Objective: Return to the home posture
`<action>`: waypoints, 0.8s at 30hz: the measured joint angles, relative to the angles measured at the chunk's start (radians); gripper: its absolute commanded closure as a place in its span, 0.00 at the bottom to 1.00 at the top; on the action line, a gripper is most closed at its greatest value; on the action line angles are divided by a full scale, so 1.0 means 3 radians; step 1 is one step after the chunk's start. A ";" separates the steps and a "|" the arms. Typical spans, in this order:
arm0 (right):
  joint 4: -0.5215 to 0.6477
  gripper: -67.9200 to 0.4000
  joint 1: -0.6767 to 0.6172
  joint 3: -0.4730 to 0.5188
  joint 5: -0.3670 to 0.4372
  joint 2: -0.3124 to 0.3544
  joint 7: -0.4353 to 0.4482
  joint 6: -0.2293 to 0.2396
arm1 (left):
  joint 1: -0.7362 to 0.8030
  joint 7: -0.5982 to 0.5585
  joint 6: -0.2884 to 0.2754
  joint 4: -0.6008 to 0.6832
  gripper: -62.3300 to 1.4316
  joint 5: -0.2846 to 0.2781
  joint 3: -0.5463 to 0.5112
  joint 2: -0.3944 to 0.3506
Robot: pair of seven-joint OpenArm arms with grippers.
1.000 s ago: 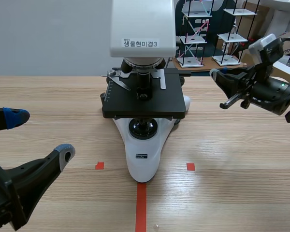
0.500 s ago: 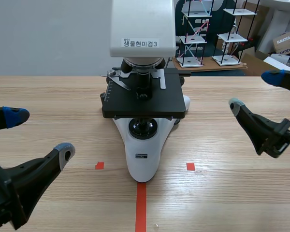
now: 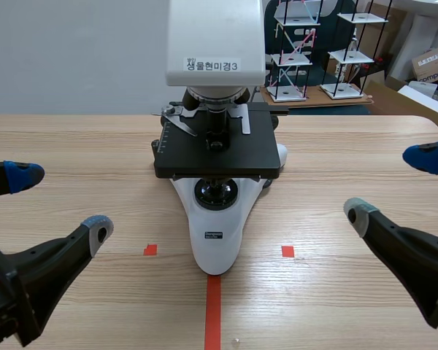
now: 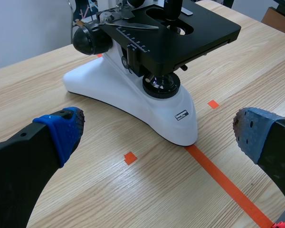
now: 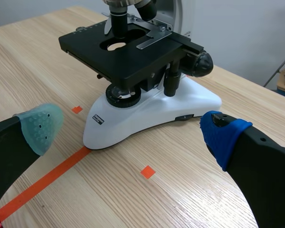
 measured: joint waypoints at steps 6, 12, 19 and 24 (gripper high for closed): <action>0.0130 0.05 -0.0042 0.0024 0.0000 -0.0050 -0.0435 0.0017 | 0.0000 0.0000 0.0000 0.0000 0.00 0.0000 0.0000 0.0000; 0.0120 0.05 -0.0047 0.0024 0.0003 -0.0145 -0.0425 0.0025 | 0.0000 0.0000 0.0000 0.0000 0.00 0.0000 0.0000 0.0000; 0.0104 0.05 -0.0047 0.0024 0.0003 -0.0144 -0.0453 0.0025 | 0.0000 0.0000 0.0000 0.0000 0.00 0.0000 0.0000 0.0000; 0.0104 0.05 -0.0047 0.0024 0.0003 -0.0144 -0.0453 0.0025 | 0.0000 0.0000 0.0000 0.0000 0.00 0.0000 0.0000 0.0000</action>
